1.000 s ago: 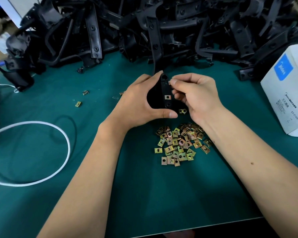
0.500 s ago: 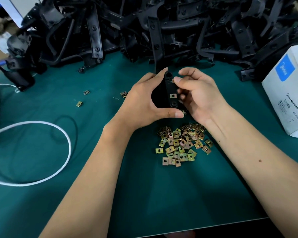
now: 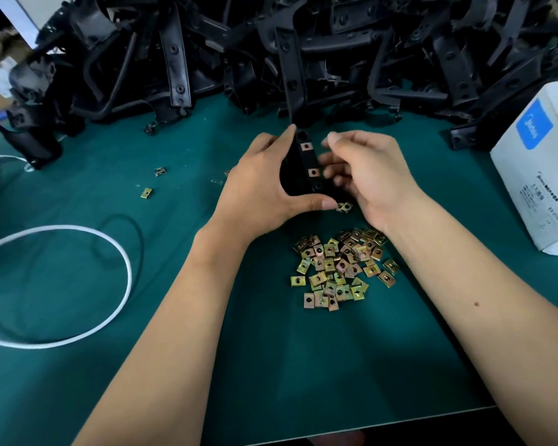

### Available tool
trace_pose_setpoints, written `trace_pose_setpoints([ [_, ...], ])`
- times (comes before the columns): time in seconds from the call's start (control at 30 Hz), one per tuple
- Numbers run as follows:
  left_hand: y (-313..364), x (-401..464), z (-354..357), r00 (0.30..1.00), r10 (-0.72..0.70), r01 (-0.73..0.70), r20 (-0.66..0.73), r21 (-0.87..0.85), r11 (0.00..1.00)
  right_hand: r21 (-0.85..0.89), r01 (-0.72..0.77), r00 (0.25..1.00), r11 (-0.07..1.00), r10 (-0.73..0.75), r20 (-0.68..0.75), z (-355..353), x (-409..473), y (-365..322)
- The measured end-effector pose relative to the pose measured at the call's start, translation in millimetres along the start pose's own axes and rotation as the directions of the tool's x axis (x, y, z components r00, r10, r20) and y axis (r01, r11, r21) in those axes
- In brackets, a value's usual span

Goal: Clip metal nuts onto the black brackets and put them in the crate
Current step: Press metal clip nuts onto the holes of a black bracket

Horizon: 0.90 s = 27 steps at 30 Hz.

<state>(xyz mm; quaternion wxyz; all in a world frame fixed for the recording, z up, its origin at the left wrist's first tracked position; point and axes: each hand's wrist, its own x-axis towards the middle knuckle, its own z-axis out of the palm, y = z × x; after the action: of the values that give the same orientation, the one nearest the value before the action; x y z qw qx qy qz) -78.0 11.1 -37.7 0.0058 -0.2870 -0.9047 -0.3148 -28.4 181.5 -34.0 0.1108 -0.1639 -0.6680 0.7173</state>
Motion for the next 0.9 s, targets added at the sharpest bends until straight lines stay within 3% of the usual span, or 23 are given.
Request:
trace_pose_setpoints([
  [0.1, -2.4, 0.9, 0.9, 0.991, -0.094, 0.095, -0.094, 0.016, 0.995, -0.307, 0.096, 0.995, 0.947, -0.08, 0.065, -3.0, -1.5, -0.5],
  [0.17, -1.0, 1.6, 1.6, 0.986, -0.097, 0.098, -0.135, -0.005, 0.995, -0.407, 0.163, 0.985, 0.899, -0.127, 0.114, 4.5, -5.3, 1.7],
  [0.33, -0.8, 1.3, -11.0, 0.983, -0.141, 0.105, -0.115, -0.276, 0.955, -0.4, 0.239, 0.969, 0.885, -0.242, 0.045, 16.2, -5.1, 10.0],
  [0.47, -5.3, -1.6, -18.5, 0.971, -0.235, 0.17, -0.031, -0.597, 0.784, -0.364, 0.208, 0.977, 0.908, -0.208, 0.038, 9.3, -0.9, 9.6],
  [0.57, -11.3, -0.3, -14.2, 0.959, -0.261, 0.125, -0.111, -0.661, 0.74, -0.434, 0.235, 0.972, 0.87, -0.207, 0.112, 11.6, -2.7, 10.0],
  [0.67, -14.4, 1.4, -7.5, 0.967, -0.22, 0.072, -0.126, -0.697, 0.714, -0.489, 0.33, 0.943, 0.807, -0.302, 0.136, 14.2, -7.1, 9.3],
  [0.9, -14.1, 2.5, -10.8, 0.983, -0.186, 0.103, 0.002, -0.839, 0.535, -0.432, 0.402, 0.916, 0.807, -0.354, 0.192, 16.7, -9.6, 7.9],
])
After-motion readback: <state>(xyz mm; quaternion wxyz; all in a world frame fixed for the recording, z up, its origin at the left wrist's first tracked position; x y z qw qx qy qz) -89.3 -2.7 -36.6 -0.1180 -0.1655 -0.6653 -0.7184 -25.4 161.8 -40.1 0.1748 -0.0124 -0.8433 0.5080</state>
